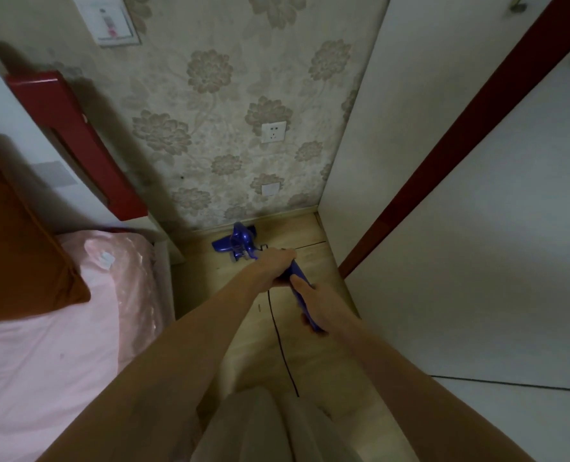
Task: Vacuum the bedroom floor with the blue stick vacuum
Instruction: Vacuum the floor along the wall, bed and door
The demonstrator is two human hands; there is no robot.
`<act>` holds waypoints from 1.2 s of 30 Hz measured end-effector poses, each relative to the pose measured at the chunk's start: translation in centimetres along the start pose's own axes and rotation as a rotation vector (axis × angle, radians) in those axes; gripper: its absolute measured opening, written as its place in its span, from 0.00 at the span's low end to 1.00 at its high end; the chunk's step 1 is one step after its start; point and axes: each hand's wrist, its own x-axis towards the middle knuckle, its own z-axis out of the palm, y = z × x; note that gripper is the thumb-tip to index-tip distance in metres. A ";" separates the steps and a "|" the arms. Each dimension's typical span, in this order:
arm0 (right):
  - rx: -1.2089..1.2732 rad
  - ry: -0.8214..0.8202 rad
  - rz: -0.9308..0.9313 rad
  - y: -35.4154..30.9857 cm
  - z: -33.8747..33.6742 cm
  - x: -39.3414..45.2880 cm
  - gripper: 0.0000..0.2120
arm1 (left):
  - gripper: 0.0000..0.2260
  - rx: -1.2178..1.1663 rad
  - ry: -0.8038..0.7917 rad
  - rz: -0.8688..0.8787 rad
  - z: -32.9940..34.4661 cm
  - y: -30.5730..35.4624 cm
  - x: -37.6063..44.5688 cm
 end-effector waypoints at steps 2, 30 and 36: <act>0.004 0.024 0.016 0.4 -1.6 -0.4 0.24 | 0.07 0.002 -0.020 0.013 1.4 0.5 -0.3; 0.142 -0.057 -0.058 7.3 -8.2 -2.4 0.19 | 0.05 -0.035 -0.041 0.039 10.5 -1.1 -1.2; 0.149 -0.113 -0.059 7.8 -9.9 -4.1 0.19 | 0.04 -0.071 -0.072 -0.033 11.4 -1.5 -2.0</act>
